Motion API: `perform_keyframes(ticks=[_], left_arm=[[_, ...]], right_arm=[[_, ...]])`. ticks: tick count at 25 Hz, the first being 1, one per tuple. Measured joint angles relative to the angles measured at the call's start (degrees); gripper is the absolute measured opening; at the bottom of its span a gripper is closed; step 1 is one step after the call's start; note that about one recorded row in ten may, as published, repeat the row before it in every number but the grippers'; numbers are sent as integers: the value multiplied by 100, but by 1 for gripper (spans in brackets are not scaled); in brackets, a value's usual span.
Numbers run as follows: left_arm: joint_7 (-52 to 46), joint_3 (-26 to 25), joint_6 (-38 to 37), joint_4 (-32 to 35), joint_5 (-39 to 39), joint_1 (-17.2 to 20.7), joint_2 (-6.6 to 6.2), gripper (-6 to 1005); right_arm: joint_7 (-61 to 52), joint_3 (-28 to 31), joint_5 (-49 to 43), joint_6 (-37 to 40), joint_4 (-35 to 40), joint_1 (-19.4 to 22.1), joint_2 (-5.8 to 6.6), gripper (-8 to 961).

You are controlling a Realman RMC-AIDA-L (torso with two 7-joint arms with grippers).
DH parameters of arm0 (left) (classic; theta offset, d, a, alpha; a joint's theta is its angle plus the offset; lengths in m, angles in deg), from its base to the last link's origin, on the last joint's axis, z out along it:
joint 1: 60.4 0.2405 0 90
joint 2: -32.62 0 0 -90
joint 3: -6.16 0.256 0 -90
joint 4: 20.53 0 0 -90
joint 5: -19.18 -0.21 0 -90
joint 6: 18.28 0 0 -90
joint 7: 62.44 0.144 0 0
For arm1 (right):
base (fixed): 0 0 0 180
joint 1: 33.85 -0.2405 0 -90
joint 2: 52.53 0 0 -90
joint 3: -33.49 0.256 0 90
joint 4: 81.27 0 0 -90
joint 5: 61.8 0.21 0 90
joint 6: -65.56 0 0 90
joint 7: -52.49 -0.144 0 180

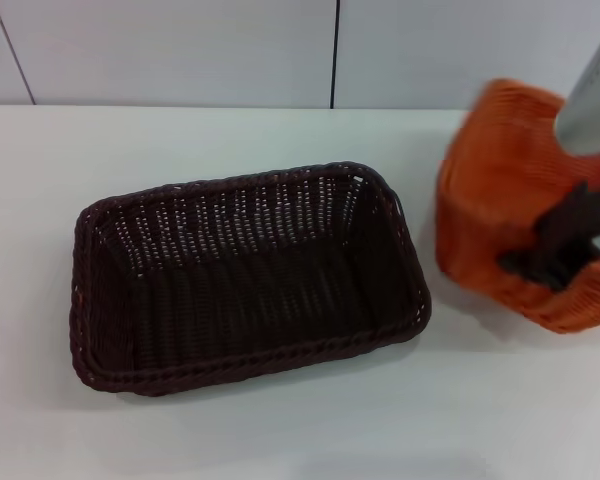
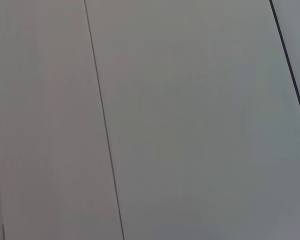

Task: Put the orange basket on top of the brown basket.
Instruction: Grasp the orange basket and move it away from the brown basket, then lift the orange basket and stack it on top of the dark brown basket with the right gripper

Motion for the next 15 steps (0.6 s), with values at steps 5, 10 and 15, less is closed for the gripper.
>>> perform_keyframes(ticks=[5,10,15], left_arm=[[-4,-52,3,35,0,1,0,687],[-145,-63,33,105,0,-14,0,687],[-515,-72,94,265,0,-62,-1,687]], right_arm=[[-231,-91,62,-64,637,-47,3,158],[-2,-302,151,-161,935,-173,21,152],[1555,-979,407,-149,1271,-260,32,152]])
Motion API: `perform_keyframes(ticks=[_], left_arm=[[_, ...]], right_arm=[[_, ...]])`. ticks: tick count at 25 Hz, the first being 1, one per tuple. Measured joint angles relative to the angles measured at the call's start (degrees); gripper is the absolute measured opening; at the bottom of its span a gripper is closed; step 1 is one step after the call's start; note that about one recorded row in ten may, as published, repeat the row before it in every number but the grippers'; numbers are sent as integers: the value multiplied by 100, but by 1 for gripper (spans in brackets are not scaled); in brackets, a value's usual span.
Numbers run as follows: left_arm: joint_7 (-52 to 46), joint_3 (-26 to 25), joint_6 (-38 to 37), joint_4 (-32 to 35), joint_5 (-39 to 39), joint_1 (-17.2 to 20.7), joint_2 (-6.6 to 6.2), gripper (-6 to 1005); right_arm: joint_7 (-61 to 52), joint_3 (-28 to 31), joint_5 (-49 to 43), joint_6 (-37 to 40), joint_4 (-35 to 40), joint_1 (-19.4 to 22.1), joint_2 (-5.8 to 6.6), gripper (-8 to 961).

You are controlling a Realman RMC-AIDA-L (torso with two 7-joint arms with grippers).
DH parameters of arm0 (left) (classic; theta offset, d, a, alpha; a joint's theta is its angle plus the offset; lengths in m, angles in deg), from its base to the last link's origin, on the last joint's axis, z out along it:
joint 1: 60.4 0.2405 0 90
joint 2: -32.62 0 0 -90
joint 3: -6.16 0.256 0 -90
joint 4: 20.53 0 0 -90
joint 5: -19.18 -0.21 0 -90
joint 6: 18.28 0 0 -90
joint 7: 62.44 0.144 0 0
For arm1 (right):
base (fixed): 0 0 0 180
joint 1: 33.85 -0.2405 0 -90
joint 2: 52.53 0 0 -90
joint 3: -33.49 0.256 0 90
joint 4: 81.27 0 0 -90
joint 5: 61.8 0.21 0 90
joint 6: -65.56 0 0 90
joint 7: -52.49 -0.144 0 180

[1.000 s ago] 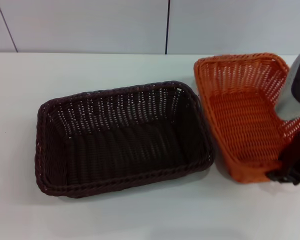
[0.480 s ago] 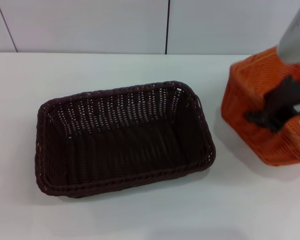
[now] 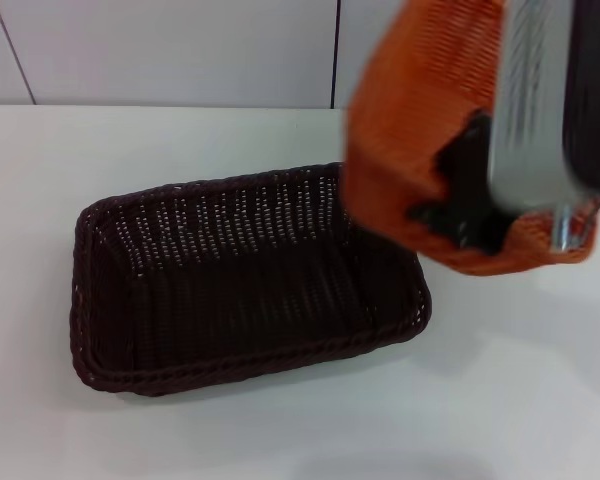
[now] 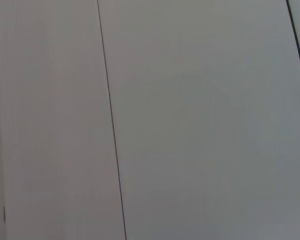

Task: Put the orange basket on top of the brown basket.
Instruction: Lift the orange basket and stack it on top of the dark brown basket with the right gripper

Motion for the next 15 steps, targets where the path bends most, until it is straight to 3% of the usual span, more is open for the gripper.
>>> perform_keyframes(ticks=[5,8,15], left_arm=[[-71,-13,57,28,8,3,18,687],[-71,-13,122,0,12,8,29,686],[-71,13,319,-94,189,-41,46,686]], right_arm=[[1504,-429,173,-11,540,12,-10,152],[2373,-572,175,-34,495,-146,-3,151],[3655,-695,132,-15,473,-35,-9,151]])
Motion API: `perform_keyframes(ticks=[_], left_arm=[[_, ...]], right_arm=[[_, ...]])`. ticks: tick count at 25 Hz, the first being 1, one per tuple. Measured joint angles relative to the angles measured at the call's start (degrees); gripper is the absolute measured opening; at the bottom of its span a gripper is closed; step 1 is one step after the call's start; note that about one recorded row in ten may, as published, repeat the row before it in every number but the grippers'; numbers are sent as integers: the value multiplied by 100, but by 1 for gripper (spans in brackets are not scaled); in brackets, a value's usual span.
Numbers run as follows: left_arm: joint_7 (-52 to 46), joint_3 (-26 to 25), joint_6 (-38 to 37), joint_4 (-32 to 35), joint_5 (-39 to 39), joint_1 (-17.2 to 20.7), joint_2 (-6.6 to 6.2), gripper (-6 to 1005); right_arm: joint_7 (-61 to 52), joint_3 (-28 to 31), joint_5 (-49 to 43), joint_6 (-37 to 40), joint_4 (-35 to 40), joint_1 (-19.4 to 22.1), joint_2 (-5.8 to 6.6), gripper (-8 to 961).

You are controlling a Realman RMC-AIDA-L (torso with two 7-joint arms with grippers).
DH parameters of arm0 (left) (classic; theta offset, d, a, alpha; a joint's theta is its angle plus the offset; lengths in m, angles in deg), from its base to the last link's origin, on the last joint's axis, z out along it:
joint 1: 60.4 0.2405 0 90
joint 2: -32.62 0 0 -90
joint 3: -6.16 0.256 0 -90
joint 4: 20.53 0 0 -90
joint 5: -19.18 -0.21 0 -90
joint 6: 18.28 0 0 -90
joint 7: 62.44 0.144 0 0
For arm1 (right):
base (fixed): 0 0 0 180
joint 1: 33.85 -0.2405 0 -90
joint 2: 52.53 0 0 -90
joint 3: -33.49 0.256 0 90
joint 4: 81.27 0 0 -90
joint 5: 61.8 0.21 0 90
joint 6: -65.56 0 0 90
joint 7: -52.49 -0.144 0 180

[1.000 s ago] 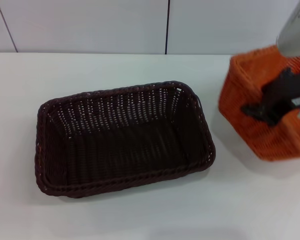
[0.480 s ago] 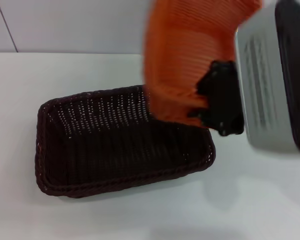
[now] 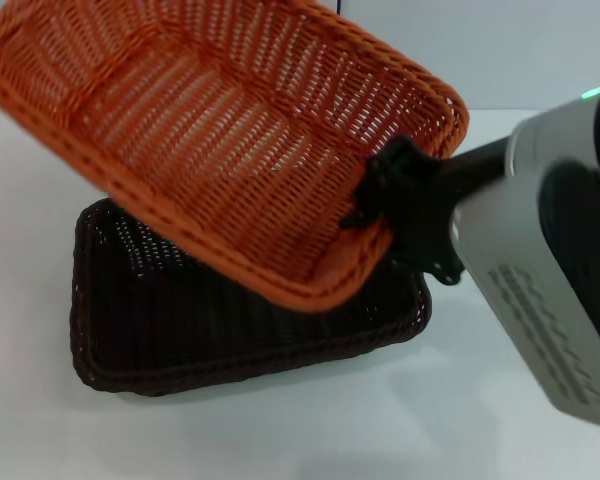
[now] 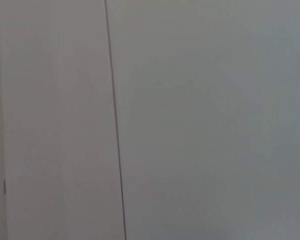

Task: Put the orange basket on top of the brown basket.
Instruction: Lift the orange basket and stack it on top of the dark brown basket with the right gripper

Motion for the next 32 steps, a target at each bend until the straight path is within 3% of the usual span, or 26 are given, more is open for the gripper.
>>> perform_keyframes(ticks=[7,15,20,25,32], left_arm=[[0,38,210,-141,176,-55,8,686],[3,36,399,-191,255,-165,28,685],[4,50,422,-243,255,-162,26,684],[4,54,431,-246,254,-148,23,683],[4,54,536,-246,252,-184,-6,683]], right_arm=[[913,-141,-696,-73,-120,222,-3,152],[1444,-429,-739,-313,-490,259,-5,161],[1390,-694,-906,-1043,-750,392,-23,166],[733,-1538,-1931,-1962,-1161,564,-13,172],[303,-1815,-2072,-1807,-789,726,0,308]])
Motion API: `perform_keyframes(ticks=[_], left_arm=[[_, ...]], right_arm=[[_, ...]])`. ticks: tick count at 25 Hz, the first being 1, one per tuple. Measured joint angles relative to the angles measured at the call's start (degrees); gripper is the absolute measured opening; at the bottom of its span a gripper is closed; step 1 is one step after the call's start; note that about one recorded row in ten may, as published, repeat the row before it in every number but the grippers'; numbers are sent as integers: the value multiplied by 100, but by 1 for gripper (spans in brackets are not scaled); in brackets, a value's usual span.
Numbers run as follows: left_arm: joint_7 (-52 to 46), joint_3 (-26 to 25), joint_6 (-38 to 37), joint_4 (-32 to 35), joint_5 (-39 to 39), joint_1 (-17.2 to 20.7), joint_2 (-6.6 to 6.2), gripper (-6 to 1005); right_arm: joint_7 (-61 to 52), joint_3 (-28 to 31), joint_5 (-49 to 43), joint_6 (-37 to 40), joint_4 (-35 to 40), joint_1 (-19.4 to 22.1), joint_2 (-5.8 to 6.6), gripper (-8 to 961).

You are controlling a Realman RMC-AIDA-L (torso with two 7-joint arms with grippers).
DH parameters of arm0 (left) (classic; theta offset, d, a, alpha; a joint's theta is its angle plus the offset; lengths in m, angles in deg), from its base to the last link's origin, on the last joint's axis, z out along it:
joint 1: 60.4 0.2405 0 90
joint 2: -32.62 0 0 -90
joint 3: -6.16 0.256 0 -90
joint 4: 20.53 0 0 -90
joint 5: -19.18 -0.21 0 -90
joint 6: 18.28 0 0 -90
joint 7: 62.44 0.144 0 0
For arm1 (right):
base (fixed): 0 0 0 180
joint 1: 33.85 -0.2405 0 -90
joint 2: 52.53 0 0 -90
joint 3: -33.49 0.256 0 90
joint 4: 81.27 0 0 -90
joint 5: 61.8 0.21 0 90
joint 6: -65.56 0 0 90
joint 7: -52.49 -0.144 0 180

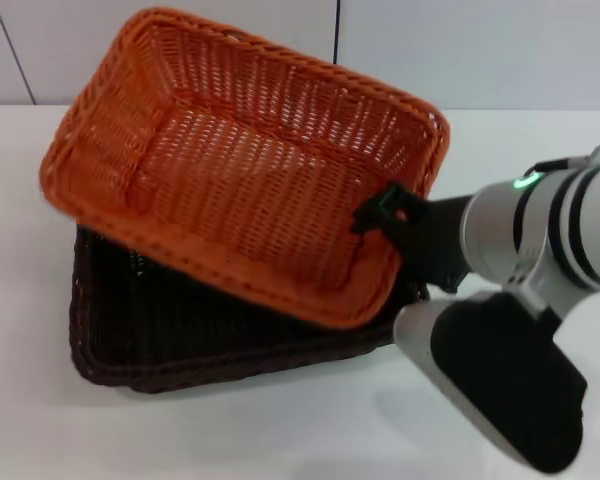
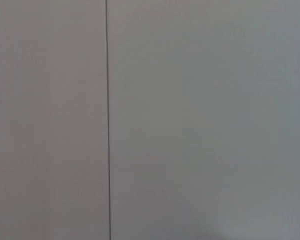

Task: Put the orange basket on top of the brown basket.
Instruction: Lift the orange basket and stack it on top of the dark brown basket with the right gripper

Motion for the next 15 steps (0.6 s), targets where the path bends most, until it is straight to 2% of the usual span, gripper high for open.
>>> perform_keyframes(ticks=[4,6,9,15], left_arm=[[0,0,82,43,-14,-50,-6,683],[0,0,125,50,-35,-60,-12,683],[0,0,176,76,-39,-66,-16,683],[-2,147,250,191,-46,-93,-31,683]], right_arm=[[-102,-270,-31,285,524,238,-13,385],[-198,-668,-193,367,835,504,-15,417],[-274,-916,-287,379,906,629,-15,466],[-317,-1572,-314,292,983,1055,-19,466]])
